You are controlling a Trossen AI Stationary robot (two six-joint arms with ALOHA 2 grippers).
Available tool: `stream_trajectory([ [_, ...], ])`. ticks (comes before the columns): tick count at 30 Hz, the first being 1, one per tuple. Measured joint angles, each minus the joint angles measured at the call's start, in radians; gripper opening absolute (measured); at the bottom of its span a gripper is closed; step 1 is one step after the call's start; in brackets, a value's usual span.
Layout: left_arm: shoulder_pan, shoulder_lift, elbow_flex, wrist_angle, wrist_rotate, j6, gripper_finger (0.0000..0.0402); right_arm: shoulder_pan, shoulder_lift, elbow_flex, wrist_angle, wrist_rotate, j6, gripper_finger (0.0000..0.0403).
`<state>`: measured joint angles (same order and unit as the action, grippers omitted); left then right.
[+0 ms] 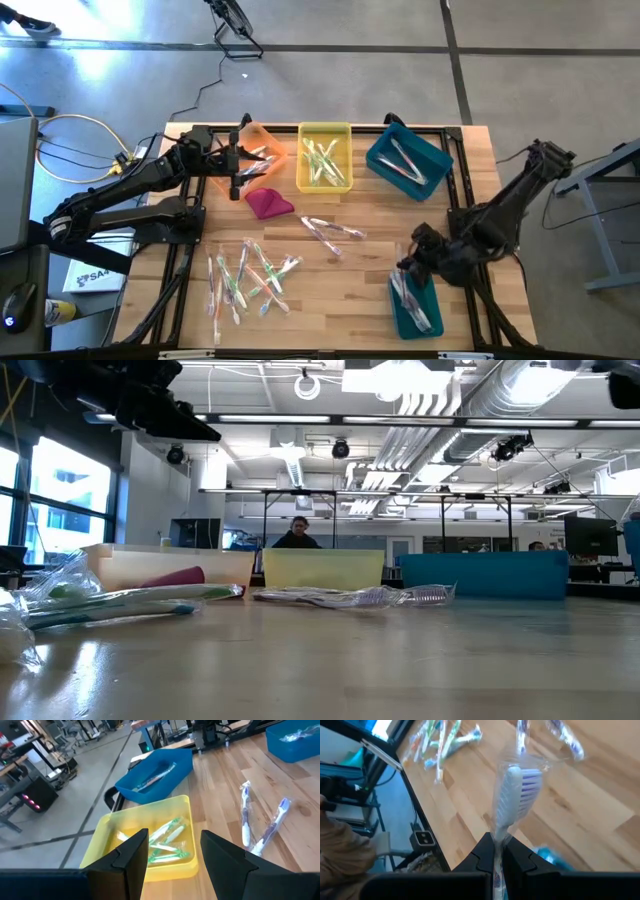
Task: Pick & Place Toothbrushes
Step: Put the purple toothbrush into the bottom blue bin
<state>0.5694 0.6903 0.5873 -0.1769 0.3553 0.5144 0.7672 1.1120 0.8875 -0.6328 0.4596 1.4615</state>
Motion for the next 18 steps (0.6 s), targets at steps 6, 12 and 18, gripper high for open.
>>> stream_trajectory([
  [6, 0.000, 0.000, 0.000, -0.006, 0.000, 0.001, 0.0175, 0.102, 0.084, 0.000, 0.000, 0.073, 0.124, 0.0008],
  [12, 0.000, 0.000, 0.000, -0.006, 0.000, 0.001, 0.0175, 0.188, 0.170, 0.000, 0.002, 0.156, 0.265, 0.0008],
  [18, 0.000, 0.000, 0.000, -0.006, -0.001, 0.003, 0.0175, 0.238, 0.262, 0.000, 0.023, 0.205, 0.371, 0.0008],
])
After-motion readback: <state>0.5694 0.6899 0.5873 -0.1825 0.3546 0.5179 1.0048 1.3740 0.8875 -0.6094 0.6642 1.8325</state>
